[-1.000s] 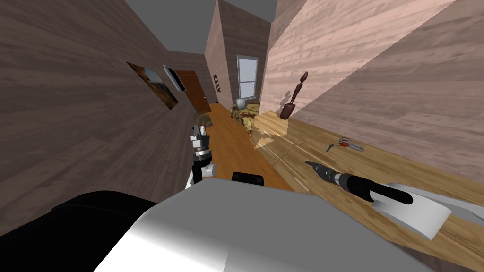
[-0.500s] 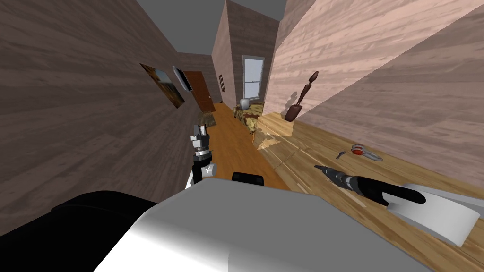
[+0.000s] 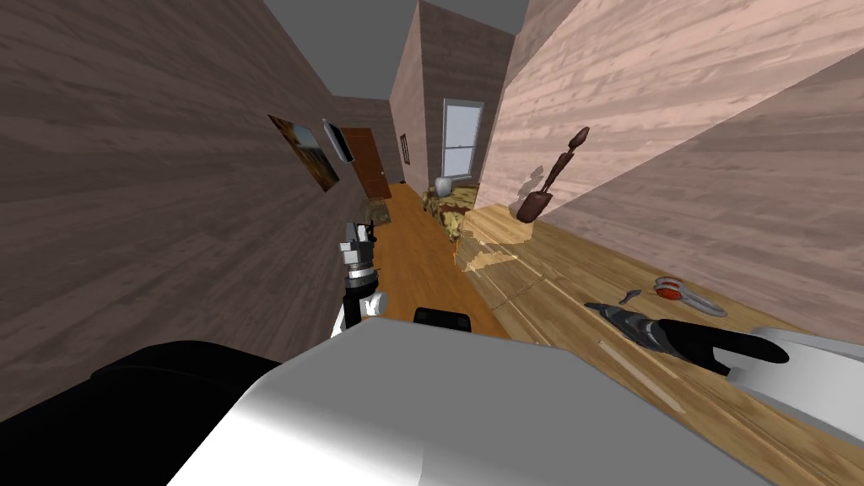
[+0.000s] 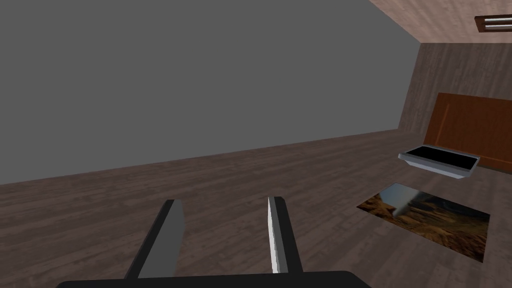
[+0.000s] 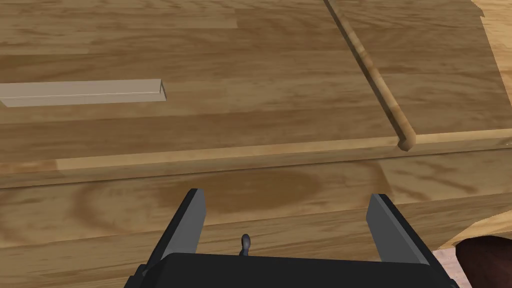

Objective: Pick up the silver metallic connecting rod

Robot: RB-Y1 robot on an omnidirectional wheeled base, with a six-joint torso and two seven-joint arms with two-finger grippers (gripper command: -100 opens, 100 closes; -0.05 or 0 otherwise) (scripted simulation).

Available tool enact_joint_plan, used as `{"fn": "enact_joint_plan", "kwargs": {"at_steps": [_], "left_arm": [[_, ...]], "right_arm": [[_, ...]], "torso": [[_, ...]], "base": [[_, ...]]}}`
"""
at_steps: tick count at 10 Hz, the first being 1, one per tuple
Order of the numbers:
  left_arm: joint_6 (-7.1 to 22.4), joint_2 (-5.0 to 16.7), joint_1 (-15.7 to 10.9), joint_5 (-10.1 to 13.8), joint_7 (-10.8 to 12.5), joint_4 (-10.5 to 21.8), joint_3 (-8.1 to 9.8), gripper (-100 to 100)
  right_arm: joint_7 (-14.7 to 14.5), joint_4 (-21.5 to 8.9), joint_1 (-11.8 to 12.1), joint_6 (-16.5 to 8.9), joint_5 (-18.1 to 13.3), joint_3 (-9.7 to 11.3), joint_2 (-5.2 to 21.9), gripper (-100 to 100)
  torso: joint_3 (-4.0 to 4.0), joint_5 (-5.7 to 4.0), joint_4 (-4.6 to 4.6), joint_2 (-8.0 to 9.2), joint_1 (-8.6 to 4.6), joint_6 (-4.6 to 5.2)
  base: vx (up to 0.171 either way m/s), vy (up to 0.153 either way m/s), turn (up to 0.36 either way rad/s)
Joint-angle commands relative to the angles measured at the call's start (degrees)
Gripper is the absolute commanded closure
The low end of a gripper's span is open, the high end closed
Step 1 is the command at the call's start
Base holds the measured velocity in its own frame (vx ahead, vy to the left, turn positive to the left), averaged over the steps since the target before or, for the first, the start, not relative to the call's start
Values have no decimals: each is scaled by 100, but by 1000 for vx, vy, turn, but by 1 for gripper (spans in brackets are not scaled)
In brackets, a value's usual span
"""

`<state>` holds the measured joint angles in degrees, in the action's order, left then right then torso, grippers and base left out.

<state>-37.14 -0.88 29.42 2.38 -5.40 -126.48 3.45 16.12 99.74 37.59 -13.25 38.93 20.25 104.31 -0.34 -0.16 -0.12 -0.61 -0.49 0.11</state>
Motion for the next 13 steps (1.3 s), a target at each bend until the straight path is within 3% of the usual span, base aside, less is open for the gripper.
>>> {"fn": "enact_joint_plan", "kwargs": {"at_steps": [1,3,5,6,7,11,12,13], "left_arm": [[0,0,0,0,0,0,0,0],[0,-1,-1,0,0,0,-1,0],[0,0,0,0,0,0,0,0],[0,1,1,0,0,0,1,0],[0,1,0,0,0,0,1,0],[0,1,0,0,0,0,1,0],[0,0,0,0,0,0,0,0],[0,0,0,0,0,0,0,0]], "right_arm": [[-286,-154,-286,76,286,286,32,-100],[-356,-280,-427,-35,492,639,163,-100],[-381,-494,-484,-221,724,933,345,-100],[-381,-494,-484,-221,724,933,345,-100],[-406,-647,-514,-356,906,1186,434,-100],[-433,-763,-526,-464,1066,1428,464,-100],[-312,-735,-489,-405,930,1401,477,-100],[-302,-736,-489,-412,930,1409,481,0]], "torso": [[0,0,0,0,0,0],[21,7,8,37,28,2],[-1,2,0,-4,-5,-3],[-13,-5,-5,-23,-29,-2],[-6,-5,-3,-8,-21,0],[-1,-6,-1,-2,-19,0],[2,-3,1,4,-9,1],[11,1,4,20,12,2]], "base": [[40,-22,-15],[23,-12,42],[173,-132,178],[111,-129,58],[169,-147,170],[111,-133,65],[36,-44,12],[7,-9,2]]}}
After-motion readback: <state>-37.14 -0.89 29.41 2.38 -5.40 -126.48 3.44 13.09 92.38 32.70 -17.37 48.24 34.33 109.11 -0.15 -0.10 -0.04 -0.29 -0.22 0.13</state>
